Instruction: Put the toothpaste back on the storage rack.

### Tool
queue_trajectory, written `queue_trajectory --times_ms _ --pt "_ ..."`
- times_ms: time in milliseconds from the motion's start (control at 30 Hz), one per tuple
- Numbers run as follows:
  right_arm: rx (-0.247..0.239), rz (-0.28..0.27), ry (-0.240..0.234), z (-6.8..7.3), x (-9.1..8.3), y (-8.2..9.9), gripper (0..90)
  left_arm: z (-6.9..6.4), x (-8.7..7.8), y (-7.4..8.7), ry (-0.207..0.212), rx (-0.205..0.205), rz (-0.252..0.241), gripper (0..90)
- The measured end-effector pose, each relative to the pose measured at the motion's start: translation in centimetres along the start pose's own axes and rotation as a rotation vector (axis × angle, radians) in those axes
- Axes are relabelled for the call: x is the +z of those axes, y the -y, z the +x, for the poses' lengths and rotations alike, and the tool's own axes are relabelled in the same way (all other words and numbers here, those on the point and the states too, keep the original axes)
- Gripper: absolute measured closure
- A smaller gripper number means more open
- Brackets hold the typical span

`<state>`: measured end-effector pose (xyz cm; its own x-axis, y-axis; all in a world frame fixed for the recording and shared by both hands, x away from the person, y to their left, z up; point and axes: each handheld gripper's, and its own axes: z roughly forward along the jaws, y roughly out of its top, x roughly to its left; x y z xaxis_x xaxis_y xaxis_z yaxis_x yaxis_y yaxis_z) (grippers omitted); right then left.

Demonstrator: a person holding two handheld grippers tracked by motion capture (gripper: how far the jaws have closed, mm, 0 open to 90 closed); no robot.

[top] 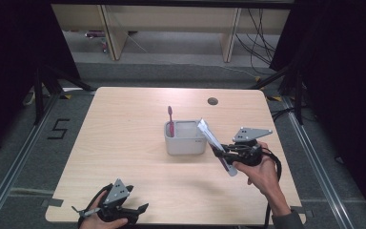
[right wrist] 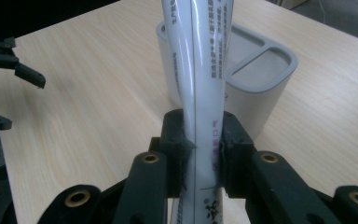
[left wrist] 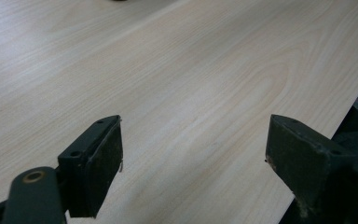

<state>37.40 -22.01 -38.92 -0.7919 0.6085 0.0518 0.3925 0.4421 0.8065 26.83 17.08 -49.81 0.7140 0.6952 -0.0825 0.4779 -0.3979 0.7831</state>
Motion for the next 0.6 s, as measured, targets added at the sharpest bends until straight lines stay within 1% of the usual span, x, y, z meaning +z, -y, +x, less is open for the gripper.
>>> queue_trajectory --times_ms 33,67,100,133,167,200,233,267,300,333,367,400,433,467,500,533,567,600 --pt "0.0 0.0 0.0 0.0 0.0 0.0 74.8 0.0 0.0 0.0 0.0 0.0 0.0 18.4" --pt "-0.008 -0.017 0.005 -0.2 0.0 -0.4 74.9 0.0 -0.1 0.0 0.0 0.001 0.005 18.4" --pt "-0.008 -0.017 0.005 -0.2 0.0 -0.4 74.9 0.0 -0.1 0.0 0.0 0.001 0.005 18.4" --pt "0.0 -0.045 0.006 -0.4 0.2 -0.7 74.8 0.2 0.0 0.0 -0.012 0.019 0.011 18.5" --pt "0.027 -0.052 0.005 -0.3 0.2 -0.9 74.9 0.2 0.0 0.0 -0.01 0.021 0.012 18.4" --pt "0.005 -0.071 0.003 -0.6 0.3 -1.1 74.9 0.2 -0.1 0.0 -0.007 0.02 0.015 18.5" --pt "0.005 -0.071 0.003 -0.6 0.3 -1.1 74.9 0.2 -0.1 0.0 -0.007 0.02 0.015 18.4" --pt "0.022 -0.095 0.007 -0.6 0.4 -1.4 74.9 0.2 -0.1 0.0 -0.005 0.021 0.019 18.5" --pt "0.022 -0.095 0.007 -0.6 0.4 -1.4 74.9 0.2 -0.1 0.0 -0.005 0.021 0.019 18.5" --pt "0.015 -0.129 0.008 -0.8 0.6 -1.7 74.9 0.2 -0.1 0.0 -0.005 0.02 0.018 18.5" --pt "0.026 -0.144 -0.001 -0.9 0.7 -1.9 74.9 0.2 -0.2 0.0 -0.005 0.019 0.017 18.4" --pt "0.015 -0.156 0.008 -1.0 0.8 -2.1 74.9 0.1 -0.1 0.0 0.003 0.0 0.001 18.4" --pt "0.015 -0.156 0.008 -1.0 0.8 -2.1 74.9 0.1 -0.1 0.0 0.003 0.0 0.001 18.5" --pt "0.018 -0.163 0.013 -1.0 1.0 -2.6 74.9 0.1 -0.1 0.0 0.004 -0.005 -0.003 18.5" --pt "0.04 -0.166 0.014 -0.8 1.1 -2.8 74.9 0.2 -0.1 0.0 0.005 -0.003 -0.002 18.4" --pt "0.033 -0.169 0.011 -0.9 1.2 -3.1 74.9 0.2 -0.1 0.0 0.005 -0.004 -0.001 18.5" --pt "0.027 -0.18 0.014 -0.9 1.4 -3.4 74.9 0.3 -0.2 0.0 -0.006 0.015 0.015 18.5" --pt "0.013 -0.18 0.014 -1.0 1.5 -3.6 74.9 0.3 -0.2 0.0 -0.009 0.01 0.011 18.4"
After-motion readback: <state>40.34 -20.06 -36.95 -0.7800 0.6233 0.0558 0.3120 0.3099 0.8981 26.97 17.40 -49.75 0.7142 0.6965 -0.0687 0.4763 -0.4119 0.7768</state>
